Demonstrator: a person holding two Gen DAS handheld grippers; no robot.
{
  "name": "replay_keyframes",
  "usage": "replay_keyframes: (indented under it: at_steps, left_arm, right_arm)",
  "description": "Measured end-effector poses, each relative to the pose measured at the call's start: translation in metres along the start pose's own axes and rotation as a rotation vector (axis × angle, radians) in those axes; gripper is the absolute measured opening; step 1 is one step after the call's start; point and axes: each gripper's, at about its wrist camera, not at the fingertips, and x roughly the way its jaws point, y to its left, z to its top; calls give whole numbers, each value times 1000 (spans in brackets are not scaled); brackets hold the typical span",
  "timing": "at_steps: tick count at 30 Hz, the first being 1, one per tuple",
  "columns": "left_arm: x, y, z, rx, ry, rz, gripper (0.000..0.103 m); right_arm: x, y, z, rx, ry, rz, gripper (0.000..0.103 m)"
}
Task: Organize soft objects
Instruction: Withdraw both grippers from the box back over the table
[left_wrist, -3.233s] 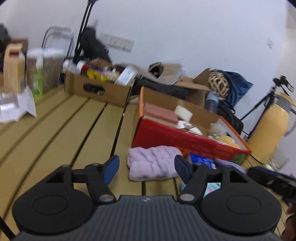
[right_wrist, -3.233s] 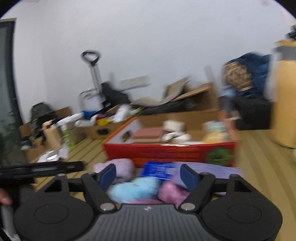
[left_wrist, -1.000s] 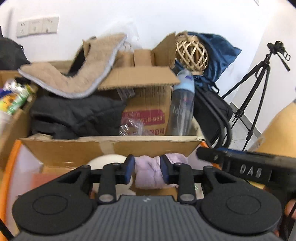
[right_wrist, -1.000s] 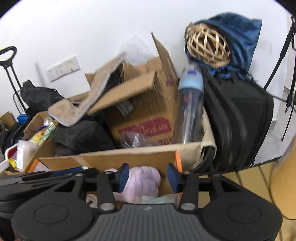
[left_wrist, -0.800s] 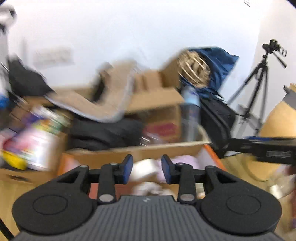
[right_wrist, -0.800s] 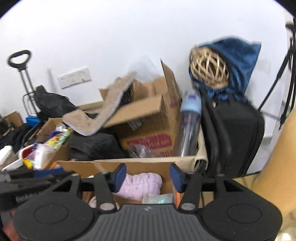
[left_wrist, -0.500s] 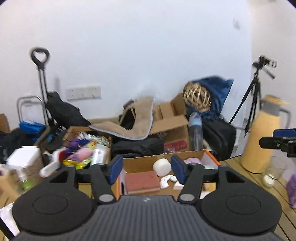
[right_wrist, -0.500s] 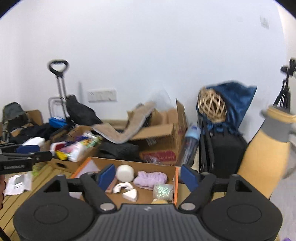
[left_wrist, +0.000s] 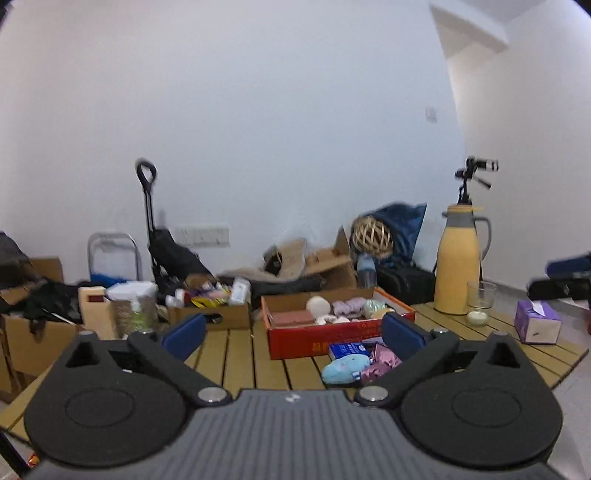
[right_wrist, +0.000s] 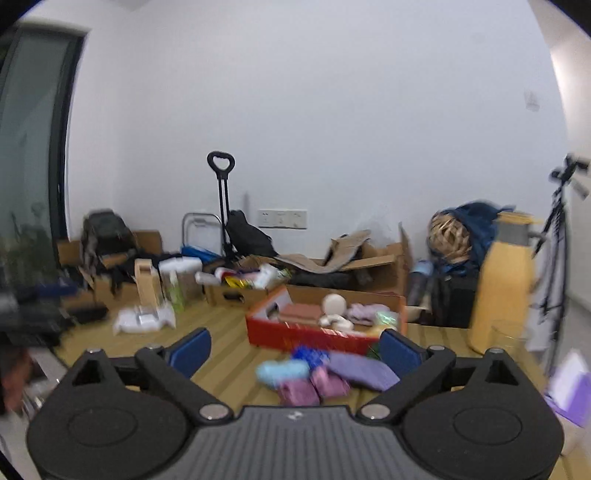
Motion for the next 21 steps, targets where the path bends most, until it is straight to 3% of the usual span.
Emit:
replay_keyframes:
  at_steps: [2, 4, 7, 9, 16, 21]
  left_arm:
    - [-19, 4, -16, -68, 7, 38, 103]
    - [-31, 6, -30, -111, 48, 13, 103]
    - [-33, 1, -38, -51, 86, 17, 103]
    - [-31, 0, -36, -59, 86, 36, 103]
    - [-16, -8, -39, -79, 102, -11, 103]
    - [26, -28, -42, -61, 158, -60, 103]
  right_arm:
    - [-18, 6, -28, 67, 20, -22, 103]
    - [-27, 10, -53, 102, 87, -7, 103]
    - [-37, 22, -76, 42, 160, -7, 103]
    - [-41, 24, -80, 20, 160, -37, 103]
    - [-30, 21, -84, 40, 134, -71, 103]
    - [10, 3, -88, 42, 121, -98, 102]
